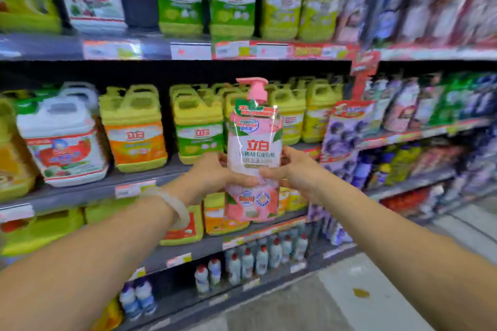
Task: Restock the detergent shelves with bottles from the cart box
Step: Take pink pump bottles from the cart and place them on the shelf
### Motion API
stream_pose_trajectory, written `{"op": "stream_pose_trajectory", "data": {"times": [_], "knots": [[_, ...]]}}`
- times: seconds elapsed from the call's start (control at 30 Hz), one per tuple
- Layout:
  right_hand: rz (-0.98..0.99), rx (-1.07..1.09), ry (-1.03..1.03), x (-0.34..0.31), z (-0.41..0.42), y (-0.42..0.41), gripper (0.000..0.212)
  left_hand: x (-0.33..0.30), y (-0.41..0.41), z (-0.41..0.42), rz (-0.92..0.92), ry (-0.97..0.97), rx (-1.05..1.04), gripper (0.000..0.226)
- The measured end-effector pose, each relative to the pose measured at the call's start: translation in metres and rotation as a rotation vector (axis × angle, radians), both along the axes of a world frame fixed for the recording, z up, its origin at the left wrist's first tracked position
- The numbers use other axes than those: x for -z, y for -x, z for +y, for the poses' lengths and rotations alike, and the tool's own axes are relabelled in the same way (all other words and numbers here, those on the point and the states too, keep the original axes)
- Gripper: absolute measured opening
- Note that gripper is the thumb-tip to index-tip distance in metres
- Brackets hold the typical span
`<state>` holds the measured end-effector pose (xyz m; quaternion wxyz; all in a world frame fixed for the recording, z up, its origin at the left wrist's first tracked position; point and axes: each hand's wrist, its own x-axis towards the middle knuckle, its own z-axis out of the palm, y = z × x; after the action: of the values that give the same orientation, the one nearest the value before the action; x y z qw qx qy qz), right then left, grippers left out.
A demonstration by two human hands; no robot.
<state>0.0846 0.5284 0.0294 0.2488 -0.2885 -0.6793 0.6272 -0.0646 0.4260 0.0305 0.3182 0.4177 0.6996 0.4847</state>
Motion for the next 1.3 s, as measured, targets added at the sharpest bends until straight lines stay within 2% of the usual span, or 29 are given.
{"op": "stream_pose_trajectory", "data": {"times": [0.1,0.23,0.33,0.4,0.5,0.57,0.73,0.9,1.03,1.1,1.3], "knots": [[0.033,0.136,-0.022,-0.013,0.039,-0.046,0.047,-0.016,-0.038,0.053,-0.001,-0.046,0.1,0.033],[0.03,0.226,-0.082,-0.027,0.09,-0.101,0.046,-0.024,-0.079,0.126,-0.003,-0.127,0.228,0.039],[0.06,0.301,-0.116,-0.035,0.135,-0.133,0.048,-0.032,-0.105,0.182,-0.006,-0.185,0.264,0.056],[0.085,0.356,-0.128,-0.041,0.168,-0.15,0.048,-0.036,-0.121,0.224,-0.047,-0.216,0.306,0.05],[0.114,0.425,-0.121,-0.054,0.222,-0.17,0.049,-0.046,-0.139,0.291,-0.096,-0.237,0.368,0.071],[0.112,0.431,-0.136,-0.067,0.261,-0.18,0.047,-0.058,-0.148,0.338,-0.049,-0.239,0.4,0.076],[0.115,0.469,-0.196,-0.103,0.358,-0.204,0.046,-0.096,-0.174,0.437,-0.027,-0.342,0.426,0.038],[0.077,0.428,-0.314,-0.148,0.426,-0.232,0.041,-0.133,-0.202,0.513,0.0,-0.412,0.43,0.058],[0.072,0.421,-0.406,-0.185,0.476,-0.249,0.035,-0.17,-0.22,0.559,0.062,-0.491,0.413,0.045],[0.087,0.419,-0.437,-0.203,0.502,-0.256,0.036,-0.191,-0.226,0.579,0.088,-0.52,0.386,0.052],[0.155,0.342,-0.518,-0.245,0.595,-0.269,0.036,-0.238,-0.245,0.642,0.184,-0.579,0.292,0.046]]}}
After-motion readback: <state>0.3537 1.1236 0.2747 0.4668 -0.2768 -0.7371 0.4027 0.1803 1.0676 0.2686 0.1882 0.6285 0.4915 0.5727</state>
